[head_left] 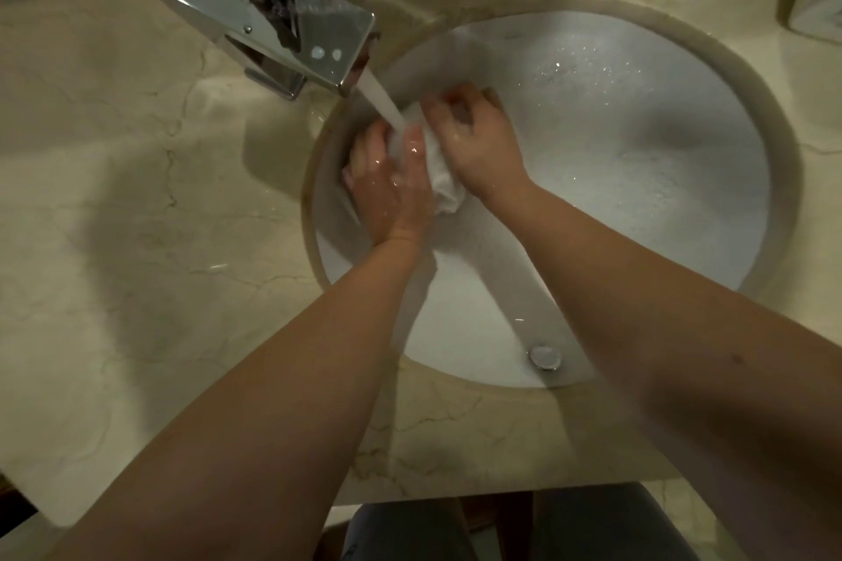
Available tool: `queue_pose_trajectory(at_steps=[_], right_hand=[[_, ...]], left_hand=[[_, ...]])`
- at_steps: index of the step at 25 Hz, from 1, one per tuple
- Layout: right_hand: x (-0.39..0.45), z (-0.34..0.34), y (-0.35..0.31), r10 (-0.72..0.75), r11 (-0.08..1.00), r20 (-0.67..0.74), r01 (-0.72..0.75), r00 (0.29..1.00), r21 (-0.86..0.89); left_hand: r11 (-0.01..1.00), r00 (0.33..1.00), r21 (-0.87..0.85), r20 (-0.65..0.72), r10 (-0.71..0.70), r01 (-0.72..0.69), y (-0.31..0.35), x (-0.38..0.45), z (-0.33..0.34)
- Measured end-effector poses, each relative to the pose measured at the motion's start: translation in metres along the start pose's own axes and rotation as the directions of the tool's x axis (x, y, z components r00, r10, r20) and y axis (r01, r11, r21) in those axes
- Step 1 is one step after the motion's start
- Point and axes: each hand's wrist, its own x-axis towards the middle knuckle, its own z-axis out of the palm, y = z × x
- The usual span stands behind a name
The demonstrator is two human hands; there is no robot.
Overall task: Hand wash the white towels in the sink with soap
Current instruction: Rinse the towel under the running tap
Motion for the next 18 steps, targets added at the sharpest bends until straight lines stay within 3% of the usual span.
queue_pose_trajectory(at_steps=[2,4,6,10,15,18], right_hand=[[0.004,-0.002,0.003,0.012,0.999,-0.024,-0.013,1.0,-0.032],[0.0,0.0,0.013,-0.046,0.999,0.013,0.046,0.999,-0.004],[-0.007,0.008,0.024,-0.115,0.993,0.044,0.114,0.992,0.027],[-0.013,0.024,0.029,0.064,0.988,-0.072,-0.053,0.995,0.144],[0.0,0.026,0.03,0.028,0.989,-0.165,-0.004,0.986,0.145],[0.016,0.021,0.034,-0.026,1.0,-0.133,0.025,0.991,-0.007]], left_hand=[[0.986,0.993,-0.144,0.094,-0.077,0.09,0.007,-0.003,0.004],[0.978,0.984,-0.169,0.151,-0.098,0.123,0.004,-0.008,0.011],[0.991,0.982,-0.125,0.187,-0.033,0.057,-0.002,-0.012,0.019],[0.997,0.969,-0.081,0.249,0.001,0.02,-0.011,-0.005,0.027],[0.922,0.92,0.129,0.206,0.335,-0.364,-0.031,0.009,0.038],[0.955,0.948,0.14,0.224,0.225,-0.26,-0.026,0.013,0.044]])
